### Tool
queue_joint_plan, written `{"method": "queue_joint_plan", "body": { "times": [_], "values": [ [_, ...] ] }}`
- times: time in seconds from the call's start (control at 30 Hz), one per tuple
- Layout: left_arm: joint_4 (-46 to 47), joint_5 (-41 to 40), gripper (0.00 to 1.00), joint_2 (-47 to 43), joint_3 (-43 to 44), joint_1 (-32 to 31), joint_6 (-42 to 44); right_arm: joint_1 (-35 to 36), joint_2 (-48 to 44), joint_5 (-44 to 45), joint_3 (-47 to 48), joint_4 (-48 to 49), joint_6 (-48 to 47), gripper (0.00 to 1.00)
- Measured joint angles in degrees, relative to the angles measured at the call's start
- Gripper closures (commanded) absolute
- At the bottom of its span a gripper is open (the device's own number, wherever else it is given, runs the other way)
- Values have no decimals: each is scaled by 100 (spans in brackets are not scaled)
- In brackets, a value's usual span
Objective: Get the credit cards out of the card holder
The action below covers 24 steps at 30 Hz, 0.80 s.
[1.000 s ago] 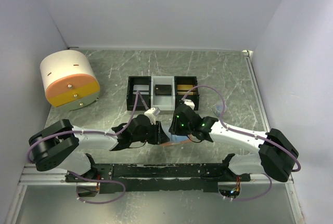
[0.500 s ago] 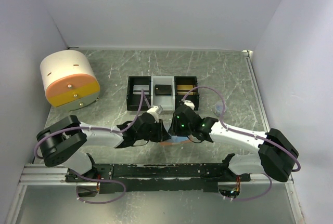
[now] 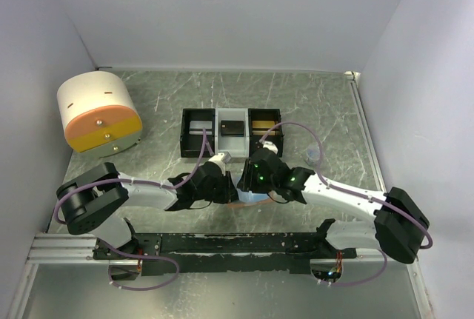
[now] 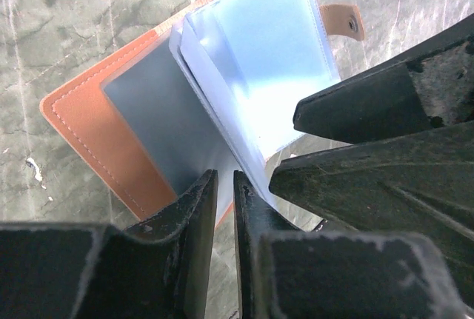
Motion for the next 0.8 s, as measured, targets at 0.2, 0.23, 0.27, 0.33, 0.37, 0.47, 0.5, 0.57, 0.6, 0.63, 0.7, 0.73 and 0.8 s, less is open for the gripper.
{"method": "queue_joint_plan", "body": {
  "times": [0.2,0.23,0.27,0.33,0.37,0.47,0.5,0.57,0.6,0.63,0.7,0.73,0.8],
  "values": [
    [2,-2,74,0,0,0,2,-11,35,-98,0,31,-22,55],
    [2,-2,74,0,0,0,2,-11,55,-114,0,44,-28,55],
    [2,-2,74,0,0,0,0,-11,68,-116,0,48,-33,55],
    [4,-2,73,0,0,-2,2,-11,85,-105,0,42,-44,55],
    [4,-2,73,0,0,-2,2,-11,103,-98,0,44,-52,55],
    [15,0,73,0,0,-7,2,-11,236,-68,4,37,-76,56],
    [15,0,72,0,-2,-9,2,-15,286,-66,7,37,-79,57],
    [26,4,72,0,-2,-9,2,-17,345,-52,7,13,-83,59],
    [42,9,72,0,-2,-9,2,-17,352,-42,7,-22,-83,60],
    [48,13,72,0,-2,-9,2,-17,352,-31,7,-48,-83,61],
    [72,17,72,0,-2,-11,2,-17,341,13,9,-74,-83,63],
    [81,17,72,0,-2,-9,2,-17,326,48,9,-101,-83,65],
    [94,17,71,0,-2,-11,2,-17,260,116,9,-175,-83,66]
  ]
}}
